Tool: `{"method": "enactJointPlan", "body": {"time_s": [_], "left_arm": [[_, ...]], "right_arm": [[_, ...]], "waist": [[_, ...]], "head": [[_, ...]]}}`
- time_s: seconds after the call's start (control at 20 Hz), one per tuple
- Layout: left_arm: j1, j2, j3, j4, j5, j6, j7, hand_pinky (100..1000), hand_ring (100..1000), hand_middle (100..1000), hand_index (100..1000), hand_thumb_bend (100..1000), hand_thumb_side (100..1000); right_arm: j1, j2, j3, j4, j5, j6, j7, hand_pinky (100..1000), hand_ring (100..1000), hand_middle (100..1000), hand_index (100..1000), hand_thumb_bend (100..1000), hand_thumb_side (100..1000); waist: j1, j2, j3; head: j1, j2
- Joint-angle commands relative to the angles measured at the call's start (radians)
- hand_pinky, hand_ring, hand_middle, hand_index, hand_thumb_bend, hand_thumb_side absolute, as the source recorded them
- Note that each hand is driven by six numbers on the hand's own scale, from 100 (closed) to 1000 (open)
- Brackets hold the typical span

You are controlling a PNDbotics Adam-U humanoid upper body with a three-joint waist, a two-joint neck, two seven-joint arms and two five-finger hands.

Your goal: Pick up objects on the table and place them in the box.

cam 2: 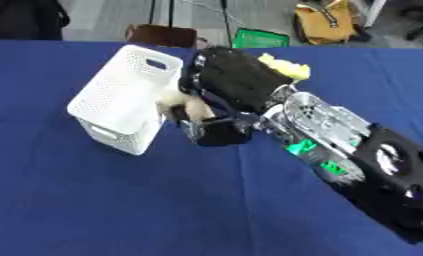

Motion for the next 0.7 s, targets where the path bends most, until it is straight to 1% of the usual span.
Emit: {"method": "enactJointPlan", "body": {"time_s": [0.05,0.15,0.35,0.5,0.7], "left_arm": [[-0.006,0.022,0.002,-0.014,-0.003,-0.013,0.014,755,800,776,756,100,685],[-0.005,0.024,0.002,-0.014,-0.003,-0.012,0.014,755,800,776,756,100,685],[-0.007,0.026,0.0,-0.014,-0.002,-0.013,0.013,755,800,776,756,100,685],[-0.009,0.028,-0.002,-0.014,-0.001,-0.014,0.012,755,800,776,756,100,685],[-0.014,0.029,-0.004,-0.014,0.001,-0.015,0.01,755,800,776,757,100,687]], "right_arm": [[-0.032,-0.038,-0.034,-0.051,-0.031,0.03,0.015,848,769,338,408,100,544],[-0.059,-0.039,-0.048,-0.061,-0.049,0.052,0.021,849,768,330,405,100,543],[-0.125,-0.018,-0.069,-0.051,-0.083,0.092,0.035,849,767,316,401,100,542],[-0.194,0.024,-0.076,-0.004,-0.089,0.108,0.039,851,765,310,401,100,542],[-0.267,0.092,-0.071,0.1,-0.085,0.104,0.04,853,767,303,396,100,543]], "waist": [[0.001,-0.025,0.001],[0.0,-0.026,0.004],[-0.004,-0.028,0.006],[-0.007,-0.029,0.012],[-0.008,-0.027,0.021]], "head": [[0.002,-0.001],[0.002,0.001],[-0.002,0.003],[-0.009,0.003],[-0.019,-0.004]]}}
